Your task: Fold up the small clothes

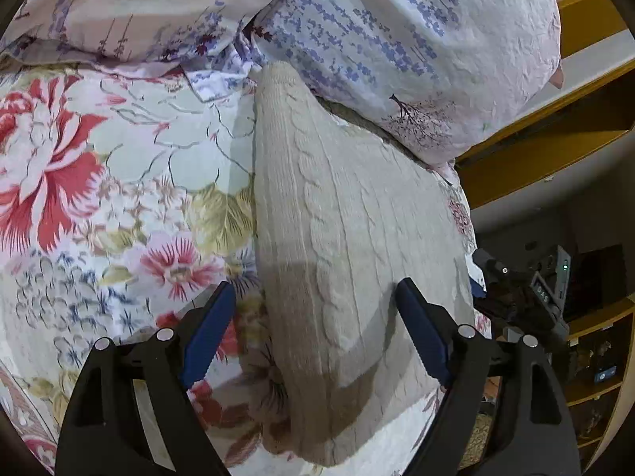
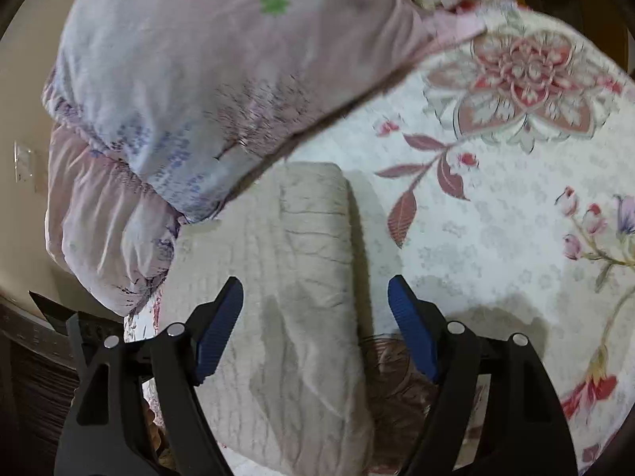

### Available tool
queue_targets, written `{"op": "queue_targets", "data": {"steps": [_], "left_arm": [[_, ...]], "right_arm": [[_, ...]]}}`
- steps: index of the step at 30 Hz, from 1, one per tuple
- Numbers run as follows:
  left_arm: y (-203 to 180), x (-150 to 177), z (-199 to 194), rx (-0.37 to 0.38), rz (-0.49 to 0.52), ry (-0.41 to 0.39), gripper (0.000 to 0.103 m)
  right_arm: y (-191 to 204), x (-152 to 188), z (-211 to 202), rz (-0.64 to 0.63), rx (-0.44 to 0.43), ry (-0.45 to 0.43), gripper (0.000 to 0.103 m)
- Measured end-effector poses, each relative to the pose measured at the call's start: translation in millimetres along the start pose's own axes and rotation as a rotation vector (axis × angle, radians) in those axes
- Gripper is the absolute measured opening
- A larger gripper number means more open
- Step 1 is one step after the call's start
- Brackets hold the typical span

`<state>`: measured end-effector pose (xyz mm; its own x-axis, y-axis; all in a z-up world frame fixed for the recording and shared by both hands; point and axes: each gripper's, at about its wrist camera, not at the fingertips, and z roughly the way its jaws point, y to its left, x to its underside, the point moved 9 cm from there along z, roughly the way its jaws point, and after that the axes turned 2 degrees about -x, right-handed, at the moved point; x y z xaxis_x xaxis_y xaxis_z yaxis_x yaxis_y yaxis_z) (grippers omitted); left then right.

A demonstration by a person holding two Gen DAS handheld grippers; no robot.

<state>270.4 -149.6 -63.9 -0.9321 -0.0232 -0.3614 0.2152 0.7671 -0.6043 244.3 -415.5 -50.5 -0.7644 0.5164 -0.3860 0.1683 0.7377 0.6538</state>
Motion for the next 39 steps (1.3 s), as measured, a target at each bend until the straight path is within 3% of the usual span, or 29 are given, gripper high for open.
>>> {"op": "queue_targets", "data": {"steps": [6,14,16,19,21,24,28,32,35,39], "left_arm": [[-10,-6,12,0.008,0.031,0.027,0.084],[-18,-20,27,0.053,0.01,0.033,0.083],[-18,-22,29,0.053,0.006,0.026,0.078],[-14,-20,27,0.076,-0.012,0.019,0.066],[-13,-20,24,0.099,-0.028,0.01,0.054],[-12,-17,10,0.137,-0.028,-0.001,0.042],[-15,-13,-13,0.201,-0.022,-0.002,0.04],[0,-7,-54,0.217,-0.005,-0.024,0.04],[20,-4,-84,0.197,-0.01,-0.042,0.04],[58,-4,-113,0.113,-0.026,-0.064,0.04]], "right_arm": [[1,2,22,0.011,-0.073,0.068,0.076],[29,10,38,-0.081,-0.155,0.136,0.073],[35,12,43,-0.096,-0.17,0.152,0.064],[36,16,49,-0.071,-0.204,0.17,0.038],[38,18,47,-0.035,-0.252,0.168,0.034],[46,17,39,-0.035,-0.266,0.128,0.031],[75,21,23,-0.062,-0.329,0.075,0.029],[109,37,20,-0.115,-0.36,0.078,0.028],[136,54,30,-0.163,-0.375,0.09,0.028],[168,79,57,-0.263,-0.336,0.111,0.028]]}}
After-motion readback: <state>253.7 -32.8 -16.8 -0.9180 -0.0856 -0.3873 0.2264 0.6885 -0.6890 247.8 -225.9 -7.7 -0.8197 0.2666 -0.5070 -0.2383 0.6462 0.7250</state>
